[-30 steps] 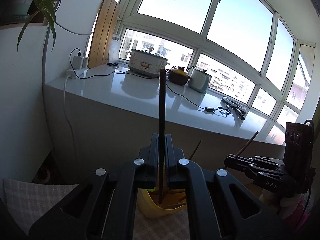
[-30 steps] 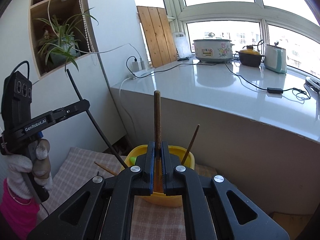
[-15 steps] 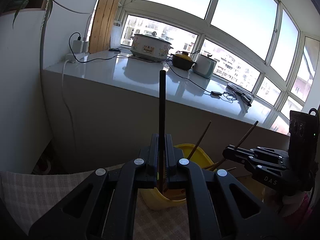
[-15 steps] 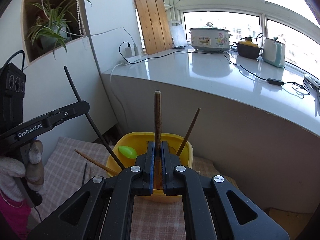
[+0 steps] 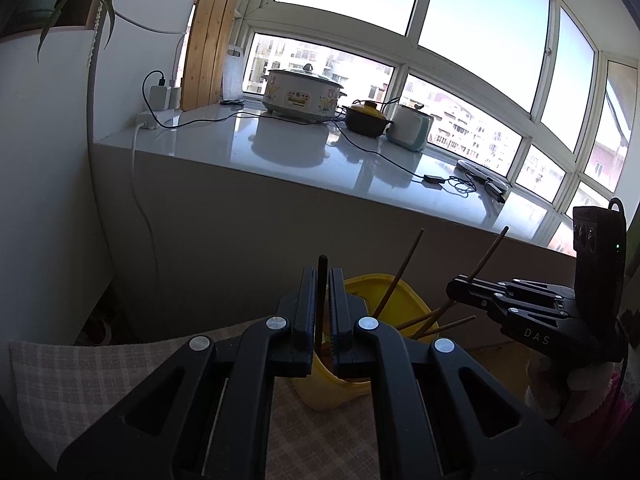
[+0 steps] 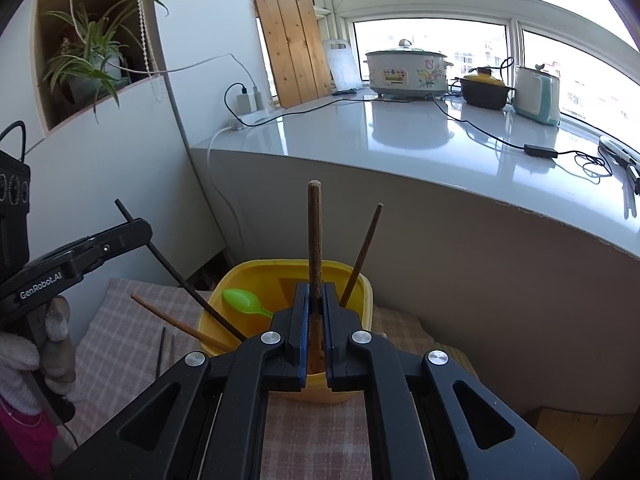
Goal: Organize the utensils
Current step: 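Lower the black chopstick into the container and open the left tool while the right tool holds its chopstick, then lower the wooden chopstick into the container and open the right tool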
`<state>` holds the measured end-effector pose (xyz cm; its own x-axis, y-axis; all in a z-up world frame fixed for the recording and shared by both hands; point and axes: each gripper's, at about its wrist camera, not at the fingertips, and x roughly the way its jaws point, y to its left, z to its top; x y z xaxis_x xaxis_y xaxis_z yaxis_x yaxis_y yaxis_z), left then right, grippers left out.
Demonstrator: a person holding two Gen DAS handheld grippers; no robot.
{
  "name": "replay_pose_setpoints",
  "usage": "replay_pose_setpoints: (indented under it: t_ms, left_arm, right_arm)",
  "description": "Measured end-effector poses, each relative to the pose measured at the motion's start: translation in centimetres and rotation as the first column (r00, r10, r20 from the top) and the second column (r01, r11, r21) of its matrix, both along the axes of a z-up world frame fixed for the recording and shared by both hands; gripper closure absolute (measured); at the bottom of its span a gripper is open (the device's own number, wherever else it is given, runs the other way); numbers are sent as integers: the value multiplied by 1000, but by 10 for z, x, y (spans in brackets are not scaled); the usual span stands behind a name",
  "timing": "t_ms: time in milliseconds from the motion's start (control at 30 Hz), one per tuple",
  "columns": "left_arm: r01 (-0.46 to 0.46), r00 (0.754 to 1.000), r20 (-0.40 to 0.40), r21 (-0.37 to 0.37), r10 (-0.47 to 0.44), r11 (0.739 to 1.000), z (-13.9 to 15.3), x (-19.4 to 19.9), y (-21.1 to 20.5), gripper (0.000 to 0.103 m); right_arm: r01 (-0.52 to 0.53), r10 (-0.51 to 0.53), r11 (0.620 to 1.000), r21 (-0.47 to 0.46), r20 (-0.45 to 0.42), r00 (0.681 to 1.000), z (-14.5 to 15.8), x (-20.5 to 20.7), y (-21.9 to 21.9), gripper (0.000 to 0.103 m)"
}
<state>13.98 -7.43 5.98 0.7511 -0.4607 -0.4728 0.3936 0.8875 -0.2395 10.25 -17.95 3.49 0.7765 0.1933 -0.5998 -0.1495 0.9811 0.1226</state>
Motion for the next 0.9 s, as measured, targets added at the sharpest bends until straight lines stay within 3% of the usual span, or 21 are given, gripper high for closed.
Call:
replay_pose_setpoints:
  t_ms: [267, 367, 433, 500, 567, 667, 900]
  left_arm:
    - [-24, 997, 69, 17, 22, 1000, 11, -18, 5, 96]
    - [-39, 995, 92, 18, 37, 999, 16, -25, 11, 80]
    - [-51, 993, 104, 16, 49, 999, 18, -30, 15, 77]
    - [-62, 991, 117, 19, 60, 998, 19, -35, 20, 74]
    - [-76, 990, 123, 27, 72, 997, 18, -39, 24, 64]
    - [-93, 989, 122, 44, 87, 995, 14, -44, 31, 61]
    - [-131, 987, 105, 98, 121, 986, -3, -52, 46, 61]
  right_arm:
    - [17, -17, 1000, -11, 27, 999, 5, -10, 2, 98]
    - [20, -20, 1000, 2, 44, 999, 9, -15, 1, 85]
    - [20, -20, 1000, 1, 65, 998, 13, -21, 2, 76]
    - [17, -17, 1000, -3, 82, 997, 16, -26, 4, 76]
    - [13, -13, 1000, -6, 94, 996, 19, -30, 7, 74]
    - [4, -4, 1000, -5, 116, 993, 23, -38, 10, 57]
    - [-34, 35, 999, -14, 141, 989, 24, -55, 25, 49]
